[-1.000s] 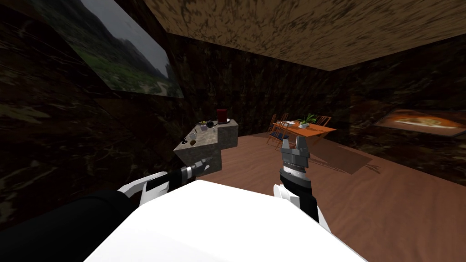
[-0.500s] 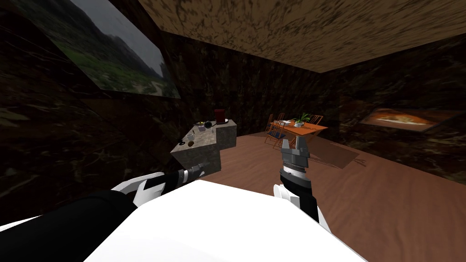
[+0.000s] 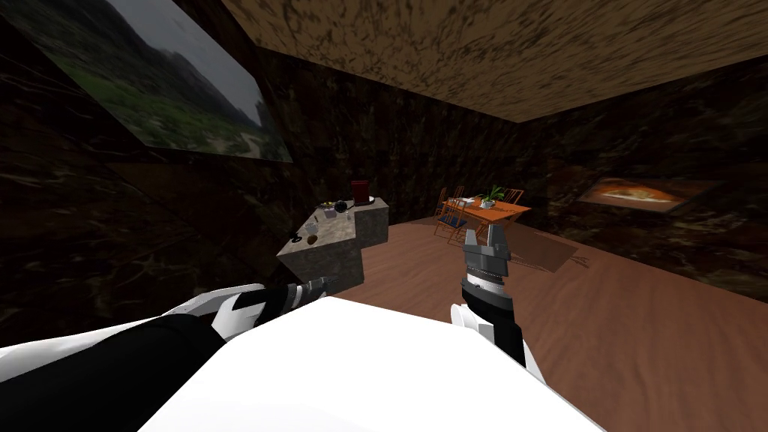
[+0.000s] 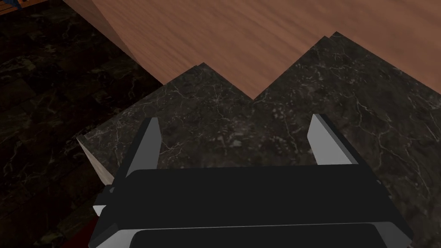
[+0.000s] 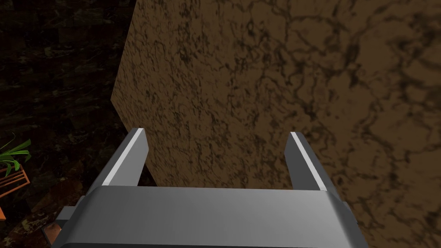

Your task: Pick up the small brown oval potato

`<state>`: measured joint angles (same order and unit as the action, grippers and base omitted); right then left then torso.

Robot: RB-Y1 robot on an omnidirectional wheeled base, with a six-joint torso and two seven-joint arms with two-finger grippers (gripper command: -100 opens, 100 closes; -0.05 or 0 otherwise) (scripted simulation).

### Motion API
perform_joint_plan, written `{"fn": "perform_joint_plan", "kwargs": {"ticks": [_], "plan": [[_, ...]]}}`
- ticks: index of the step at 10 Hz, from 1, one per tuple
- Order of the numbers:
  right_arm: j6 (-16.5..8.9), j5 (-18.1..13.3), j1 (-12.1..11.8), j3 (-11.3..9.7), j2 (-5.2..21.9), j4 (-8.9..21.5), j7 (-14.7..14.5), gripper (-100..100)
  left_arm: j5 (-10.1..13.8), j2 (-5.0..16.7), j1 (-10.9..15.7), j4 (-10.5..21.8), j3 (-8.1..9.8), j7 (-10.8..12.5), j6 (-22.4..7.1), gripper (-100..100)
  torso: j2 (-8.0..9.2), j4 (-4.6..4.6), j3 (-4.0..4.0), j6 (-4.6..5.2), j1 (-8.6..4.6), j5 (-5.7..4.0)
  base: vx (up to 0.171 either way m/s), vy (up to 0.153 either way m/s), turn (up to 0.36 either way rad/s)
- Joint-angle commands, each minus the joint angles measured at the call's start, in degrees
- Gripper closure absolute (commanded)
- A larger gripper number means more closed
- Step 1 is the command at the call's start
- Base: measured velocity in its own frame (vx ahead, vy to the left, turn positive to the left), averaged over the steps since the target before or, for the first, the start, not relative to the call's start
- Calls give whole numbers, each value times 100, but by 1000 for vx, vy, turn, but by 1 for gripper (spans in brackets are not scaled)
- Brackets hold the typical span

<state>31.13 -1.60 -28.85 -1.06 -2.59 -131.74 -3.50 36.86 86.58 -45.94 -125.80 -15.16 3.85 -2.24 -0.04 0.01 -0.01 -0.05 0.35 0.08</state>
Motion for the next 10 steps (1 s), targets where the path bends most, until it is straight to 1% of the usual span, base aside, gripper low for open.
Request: {"fn": "perform_joint_plan", "kwargs": {"ticks": [1,2,3,4,5,6,7,8,9,10], "plan": [[0,0,0,0,0,0,0,0,195,286,-49,97,-72,-1,-132,-100,0,0,0,0,0,0,19,55,-116],[0,0,0,0,0,0,0,0,195,383,-49,97,-72,-1,-132,-100,-1,0,-1,1,2,0,14,49,-42],[0,0,0,0,0,0,0,0,352,581,-88,209,-152,-10,-205,-100,0,0,0,-1,-1,0,23,61,-86],[0,0,0,0,0,0,0,0,352,667,-88,209,-152,-10,-205,-100,-3,-1,-2,1,4,1,26,61,-45],[0,0,0,0,0,0,0,0,502,888,-124,320,-226,-19,-274,-100,-5,-1,-3,0,3,1,35,71,-86],[0,0,0,0,0,0,0,0,502,941,-124,320,-226,-19,-274,-100,-8,-2,-5,1,7,2,35,63,-49],[0,0,0,0,0,0,0,0,644,1182,-154,429,-293,-29,-339,-100,-9,-2,-5,-1,4,2,36,79,-90],[0,0,0,0,0,0,0,0,778,1368,-179,537,-352,-38,-401,-100,-10,-3,-6,1,10,2,62,113,-144],[0,0,0,0,1,0,0,0,778,1459,-179,537,-352,-38,-401,-100,-17,-4,-10,1,20,4,57,96,-49],[0,0,-1,1,1,0,0,0,778,1459,-179,537,-352,-38,-401,-100,-18,-4,-11,-1,16,5,32,47,11]]}}
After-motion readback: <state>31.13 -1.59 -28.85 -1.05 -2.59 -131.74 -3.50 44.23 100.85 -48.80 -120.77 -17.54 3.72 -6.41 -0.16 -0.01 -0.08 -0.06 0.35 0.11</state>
